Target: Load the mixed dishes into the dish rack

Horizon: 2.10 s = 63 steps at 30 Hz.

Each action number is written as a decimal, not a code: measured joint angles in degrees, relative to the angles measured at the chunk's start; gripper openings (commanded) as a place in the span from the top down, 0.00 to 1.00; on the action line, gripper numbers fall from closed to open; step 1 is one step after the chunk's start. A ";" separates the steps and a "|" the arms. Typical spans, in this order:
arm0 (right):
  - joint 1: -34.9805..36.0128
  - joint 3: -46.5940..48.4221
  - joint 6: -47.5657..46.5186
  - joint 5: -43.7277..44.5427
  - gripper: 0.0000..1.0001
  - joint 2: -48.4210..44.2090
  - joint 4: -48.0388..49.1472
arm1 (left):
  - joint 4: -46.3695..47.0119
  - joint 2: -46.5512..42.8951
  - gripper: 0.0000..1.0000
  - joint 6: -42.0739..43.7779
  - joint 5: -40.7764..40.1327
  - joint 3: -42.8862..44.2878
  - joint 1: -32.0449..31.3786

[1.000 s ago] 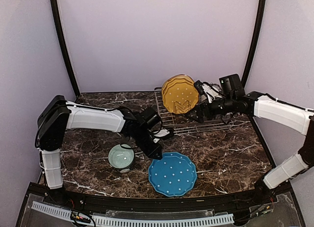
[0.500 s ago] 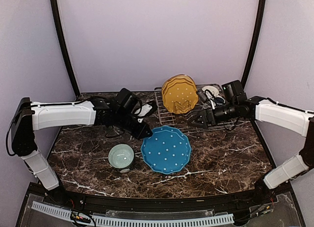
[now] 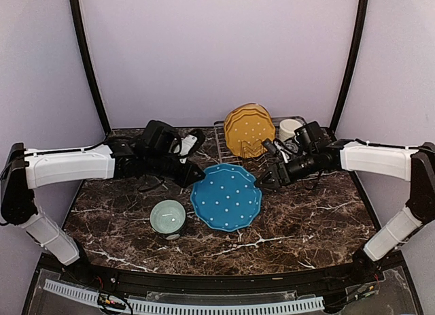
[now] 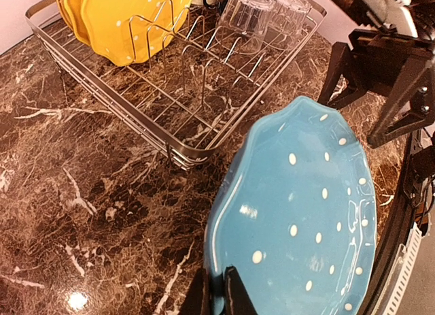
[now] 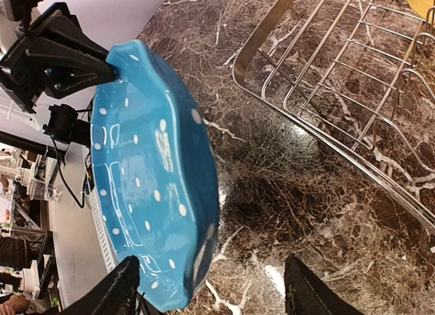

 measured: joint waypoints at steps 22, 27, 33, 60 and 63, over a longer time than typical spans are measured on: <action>3.54 0.02 7.30 -9.09 0.76 10.27 11.63 | 6.99 -3.26 0.99 -0.46 0.17 -4.24 0.02; 3.34 -0.09 8.48 -9.51 0.95 10.75 12.55 | 7.39 -4.20 0.99 -0.26 0.22 -5.07 0.02; 3.13 -0.07 8.83 -9.05 1.00 10.60 12.83 | 8.11 -4.81 0.99 -0.09 -0.07 -6.10 0.07; -4.33 15.82 -10.03 5.01 1.00 0.72 -1.75 | 12.13 -13.16 0.35 2.01 -11.30 -6.88 -0.09; -4.68 19.65 -12.70 9.49 1.00 0.70 -3.04 | 12.13 -15.39 0.34 2.16 -14.53 -7.61 -0.09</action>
